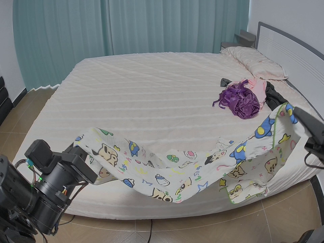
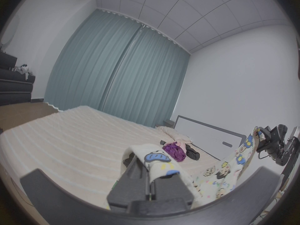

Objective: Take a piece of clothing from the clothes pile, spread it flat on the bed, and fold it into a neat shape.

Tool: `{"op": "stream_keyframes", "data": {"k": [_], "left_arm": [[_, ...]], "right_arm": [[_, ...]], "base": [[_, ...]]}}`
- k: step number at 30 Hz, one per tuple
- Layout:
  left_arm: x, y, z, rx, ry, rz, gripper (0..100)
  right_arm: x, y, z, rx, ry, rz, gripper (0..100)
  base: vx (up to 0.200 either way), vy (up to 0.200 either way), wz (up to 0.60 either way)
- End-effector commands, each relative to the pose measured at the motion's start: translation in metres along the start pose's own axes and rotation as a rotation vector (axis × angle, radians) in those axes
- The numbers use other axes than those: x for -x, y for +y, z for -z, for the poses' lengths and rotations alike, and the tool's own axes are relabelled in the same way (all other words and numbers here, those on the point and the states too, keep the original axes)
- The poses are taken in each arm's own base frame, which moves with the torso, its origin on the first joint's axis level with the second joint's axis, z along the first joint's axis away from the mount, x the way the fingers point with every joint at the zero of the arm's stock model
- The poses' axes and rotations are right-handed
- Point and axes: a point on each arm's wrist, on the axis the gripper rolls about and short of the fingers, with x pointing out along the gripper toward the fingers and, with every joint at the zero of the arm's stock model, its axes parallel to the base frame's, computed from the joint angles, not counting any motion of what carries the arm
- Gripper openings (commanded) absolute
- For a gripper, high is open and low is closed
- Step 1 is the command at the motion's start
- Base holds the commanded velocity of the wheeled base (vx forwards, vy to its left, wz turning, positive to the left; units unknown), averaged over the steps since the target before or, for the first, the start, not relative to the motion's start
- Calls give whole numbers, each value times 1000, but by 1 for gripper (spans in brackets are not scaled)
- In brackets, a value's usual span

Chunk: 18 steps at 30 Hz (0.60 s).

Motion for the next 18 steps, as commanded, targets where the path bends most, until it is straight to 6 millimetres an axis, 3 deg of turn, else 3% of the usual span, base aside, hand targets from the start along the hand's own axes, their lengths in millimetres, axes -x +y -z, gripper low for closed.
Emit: {"op": "stream_keyframes", "data": {"k": [1, 4, 8, 14, 18], "left_arm": [[10, -4, -43, 28, -137, 29, 0], [18, -8, -79, 59, -196, 40, 0], [29, -5, -98, 47, -185, 28, 0], [29, -5, -104, 43, -179, 11, 0], [-3, 4, -94, -25, -138, -114, 0]], "right_arm": [[13, 38, -32, 92, -110, -110, 0], [23, 66, -55, 118, -129, -163, 0], [28, 82, -70, 121, -132, -164, 0], [8, 70, -76, 106, -101, -91, 0], [-29, 37, -88, 96, -85, 23, 0]], "base": [[0, 0, 0], [0, 0, 0], [0, 0, 0], [0, 0, 0], [0, 0, 0]]}}
